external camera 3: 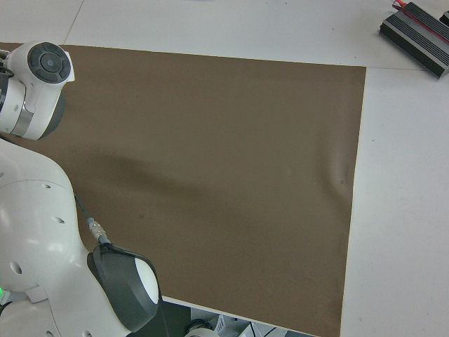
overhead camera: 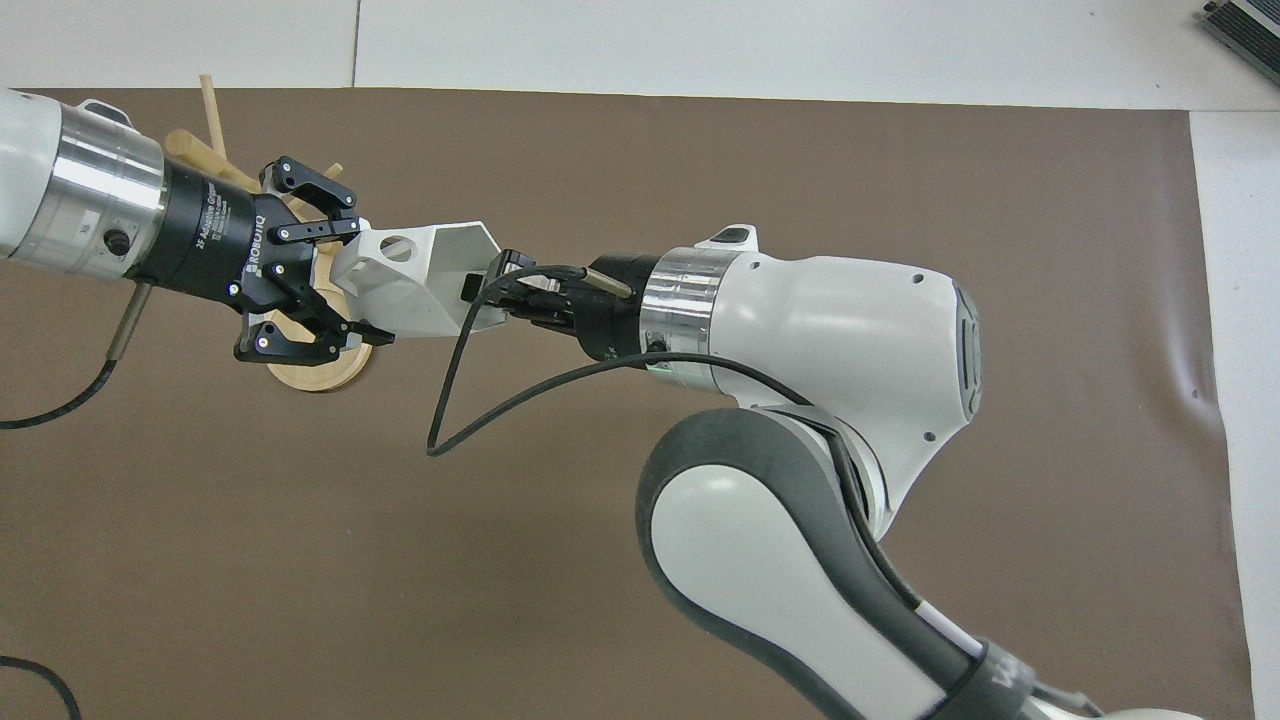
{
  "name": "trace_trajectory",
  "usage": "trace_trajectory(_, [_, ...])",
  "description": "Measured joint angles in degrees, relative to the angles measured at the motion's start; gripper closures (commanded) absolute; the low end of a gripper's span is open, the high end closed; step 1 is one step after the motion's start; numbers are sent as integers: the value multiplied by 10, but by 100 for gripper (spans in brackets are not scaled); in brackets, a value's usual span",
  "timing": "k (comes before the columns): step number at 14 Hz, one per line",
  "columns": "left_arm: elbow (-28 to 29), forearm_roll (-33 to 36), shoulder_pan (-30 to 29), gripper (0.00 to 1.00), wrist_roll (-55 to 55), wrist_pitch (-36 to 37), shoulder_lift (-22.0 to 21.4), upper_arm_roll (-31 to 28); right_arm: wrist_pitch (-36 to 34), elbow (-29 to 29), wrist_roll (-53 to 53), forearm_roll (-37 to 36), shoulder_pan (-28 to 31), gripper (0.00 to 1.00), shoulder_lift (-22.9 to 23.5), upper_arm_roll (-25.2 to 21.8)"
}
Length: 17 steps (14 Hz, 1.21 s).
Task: Hang cup on rack
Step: 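Open the right gripper and withdraw it while the left gripper holds the cup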
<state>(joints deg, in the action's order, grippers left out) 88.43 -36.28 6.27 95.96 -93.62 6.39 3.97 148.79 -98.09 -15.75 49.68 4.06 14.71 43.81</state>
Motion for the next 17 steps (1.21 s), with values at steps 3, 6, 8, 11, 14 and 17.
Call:
trace_trajectory(3, [4,0,-1,100,1,1,-7,-1,2,0,-6,0,1,25,0,-1])
trace_trajectory(6, [9,0,-2,100,1,3,-12,-1,3,-2,-6,0,1,0,2,-4])
trace_trajectory(8, [18,0,-3,100,3,3,-16,-1,4,-4,-6,0,1,0,3,-5])
trace_trajectory(11, [49,2,-6,100,20,-26,-27,-2,5,-7,-6,0,2,0,4,-7])
trace_trajectory(14, [83,23,-6,100,60,-84,-36,-3,6,-11,-6,0,4,0,4,-10])
trace_trajectory(17, [111,33,-6,100,106,-129,-44,-3,7,-14,3,-5,8,0,4,-28])
